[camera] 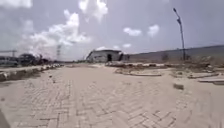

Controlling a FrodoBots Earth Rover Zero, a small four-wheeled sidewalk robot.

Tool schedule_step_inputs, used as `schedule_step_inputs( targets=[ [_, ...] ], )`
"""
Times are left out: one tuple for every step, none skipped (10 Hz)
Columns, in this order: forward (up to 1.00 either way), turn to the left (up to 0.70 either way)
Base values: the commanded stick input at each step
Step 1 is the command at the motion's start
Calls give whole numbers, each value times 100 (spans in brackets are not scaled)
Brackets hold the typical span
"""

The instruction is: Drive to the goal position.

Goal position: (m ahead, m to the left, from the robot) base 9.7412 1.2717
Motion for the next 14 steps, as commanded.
schedule_step_inputs(
  targets=[
    [63,16],
    [63,16],
    [63,16],
    [63,16],
    [63,16],
    [63,16],
    [63,16],
    [63,16],
    [63,16],
    [63,16],
    [63,16],
    [63,16],
    [63,16],
    [63,16]
  ],
)
